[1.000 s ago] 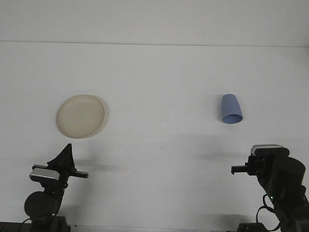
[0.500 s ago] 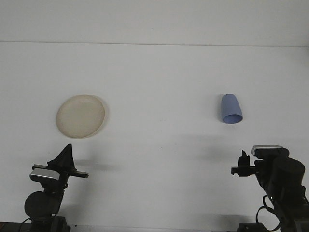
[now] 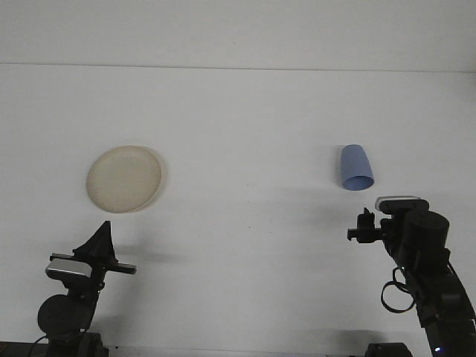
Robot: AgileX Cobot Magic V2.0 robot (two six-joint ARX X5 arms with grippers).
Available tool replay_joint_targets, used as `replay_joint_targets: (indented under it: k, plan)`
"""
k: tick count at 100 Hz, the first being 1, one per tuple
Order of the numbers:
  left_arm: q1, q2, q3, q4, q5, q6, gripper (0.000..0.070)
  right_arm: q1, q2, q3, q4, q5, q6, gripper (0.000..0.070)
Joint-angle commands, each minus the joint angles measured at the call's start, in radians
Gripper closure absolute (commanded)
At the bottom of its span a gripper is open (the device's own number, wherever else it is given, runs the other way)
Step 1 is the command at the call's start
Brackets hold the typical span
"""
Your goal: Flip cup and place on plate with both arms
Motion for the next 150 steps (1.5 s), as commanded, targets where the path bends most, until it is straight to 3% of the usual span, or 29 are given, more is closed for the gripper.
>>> replay_joint_targets:
  k: [1, 21, 36, 56, 105, 150]
  plan:
    - [0.000, -0.002, -0.020, 0.012, -0.002, -0.002, 0.0688, 0.000, 0.023, -0.020, 0.075, 0.003, -0.008, 0.0278]
    - [0.000, -0.002, -0.020, 0.012, -0.002, -0.002, 0.0688, -0.010, 0.062, -0.154, 0.327, -0.005, -0.010, 0.0278]
    - [0.000, -0.002, -0.020, 0.012, -0.002, -0.002, 0.0688, -0.044, 0.098, -0.254, 0.486, -0.010, -0.062, 0.0278]
    - [0.000, -0.002, -0.020, 0.012, -0.002, -0.002, 0.0688, -0.114, 0.189, -0.340, 0.703, -0.132, -0.073, 0.0279]
    - [0.000, -0.002, -0.020, 0.012, -0.002, -0.002, 0.0688, -0.195, 0.549, -0.331, 1.135, -0.219, -0.084, 0.0279]
    - [0.000, -0.002, -0.020, 0.012, -0.002, -0.002, 0.0688, -0.204, 0.814, -0.174, 1.206, -0.270, -0.093, 0.0282]
